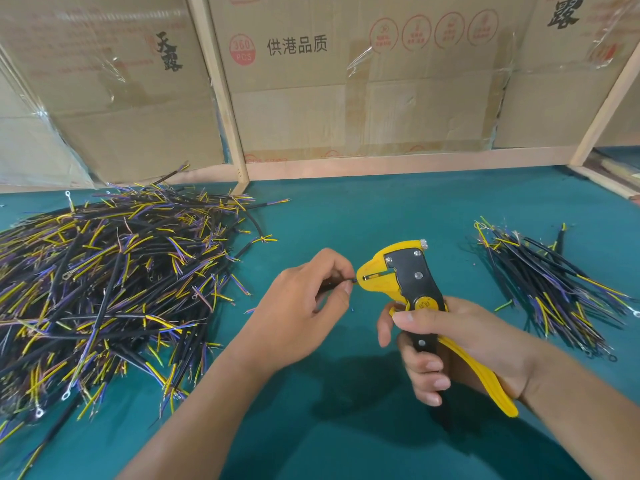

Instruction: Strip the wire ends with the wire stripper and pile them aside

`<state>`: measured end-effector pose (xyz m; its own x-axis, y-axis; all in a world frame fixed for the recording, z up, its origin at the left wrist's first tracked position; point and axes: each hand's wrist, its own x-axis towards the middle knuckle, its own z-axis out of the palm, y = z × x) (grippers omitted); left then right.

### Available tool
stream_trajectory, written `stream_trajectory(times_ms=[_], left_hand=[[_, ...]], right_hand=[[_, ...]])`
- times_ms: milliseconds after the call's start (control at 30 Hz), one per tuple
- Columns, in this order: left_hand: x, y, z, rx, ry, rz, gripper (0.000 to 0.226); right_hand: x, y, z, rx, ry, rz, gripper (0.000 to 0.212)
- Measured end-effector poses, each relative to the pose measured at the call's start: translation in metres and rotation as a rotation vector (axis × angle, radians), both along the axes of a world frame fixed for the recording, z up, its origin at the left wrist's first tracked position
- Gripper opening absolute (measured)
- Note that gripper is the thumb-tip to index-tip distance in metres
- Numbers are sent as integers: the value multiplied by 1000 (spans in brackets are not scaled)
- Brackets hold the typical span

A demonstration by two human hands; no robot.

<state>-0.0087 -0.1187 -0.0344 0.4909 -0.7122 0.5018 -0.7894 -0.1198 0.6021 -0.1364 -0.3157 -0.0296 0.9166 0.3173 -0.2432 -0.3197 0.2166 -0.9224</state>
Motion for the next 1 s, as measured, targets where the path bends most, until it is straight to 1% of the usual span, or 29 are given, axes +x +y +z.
stream_trajectory(times_ms=[233,500,733,800,867,900,1000], left_hand=[[-1,-1,0,-8,8,-4,7],[-2,-1,1,-8,-7,12,6],[1,0,-2,33,-52,77,4],[4,2,-1,22,-69,131,6],[9,5,1,-32,-42,181,4],[11,7,2,-61,-17,199,2],[12,8,3,-82,13,236,6]], right_hand=[[0,2,2,-33,45,-58,44],[0,3,0,-53,35,-63,44],[0,2,3,-57,24,-102,40],[2,-8,7,-8,-3,-194,35],[5,-20,12,88,-42,-324,29],[7,-25,14,152,-54,-380,29],[15,-29,11,305,-51,-486,34]])
